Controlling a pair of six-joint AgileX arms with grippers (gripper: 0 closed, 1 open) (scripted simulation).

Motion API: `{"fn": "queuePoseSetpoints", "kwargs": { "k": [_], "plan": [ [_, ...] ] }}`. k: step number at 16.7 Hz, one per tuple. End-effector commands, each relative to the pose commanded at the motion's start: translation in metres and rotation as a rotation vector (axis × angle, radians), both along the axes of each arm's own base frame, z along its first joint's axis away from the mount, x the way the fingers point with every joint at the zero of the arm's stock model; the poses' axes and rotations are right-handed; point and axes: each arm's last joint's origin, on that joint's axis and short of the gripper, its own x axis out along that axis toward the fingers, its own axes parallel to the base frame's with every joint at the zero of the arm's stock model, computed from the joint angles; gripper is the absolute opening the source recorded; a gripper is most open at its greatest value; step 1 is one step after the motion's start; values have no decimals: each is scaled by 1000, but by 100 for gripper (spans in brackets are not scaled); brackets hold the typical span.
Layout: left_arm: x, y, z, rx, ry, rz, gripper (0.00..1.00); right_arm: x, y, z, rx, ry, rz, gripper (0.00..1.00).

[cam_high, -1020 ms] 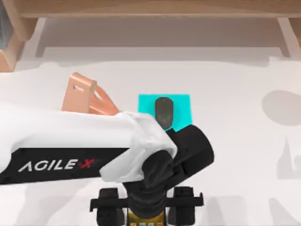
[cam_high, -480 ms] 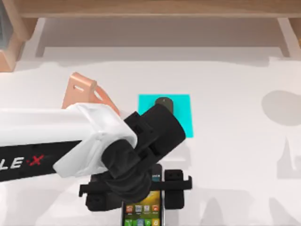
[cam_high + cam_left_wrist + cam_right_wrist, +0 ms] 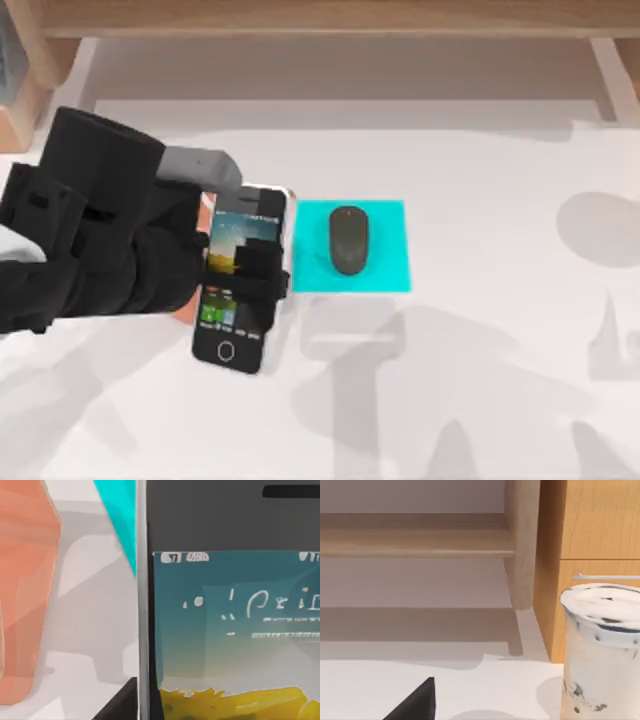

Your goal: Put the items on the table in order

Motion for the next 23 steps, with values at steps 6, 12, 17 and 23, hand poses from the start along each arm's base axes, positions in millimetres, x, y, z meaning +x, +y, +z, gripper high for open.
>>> {"fn": "queuePoseSetpoints", "kwargs": {
  "k": [6,12,17,23],
  "plan": [
    [9,79,15,39,-441,-28,0,0,0,0,0,0,0,100],
    [4,93,12,60,-522,-29,0,0,0,0,0,0,0,100],
    [7,91,31,58,-570,-47,0,0,0,0,0,0,0,100],
    [4,87,85,44,-723,-78,0,0,0,0,0,0,0,100]
  ]
}}
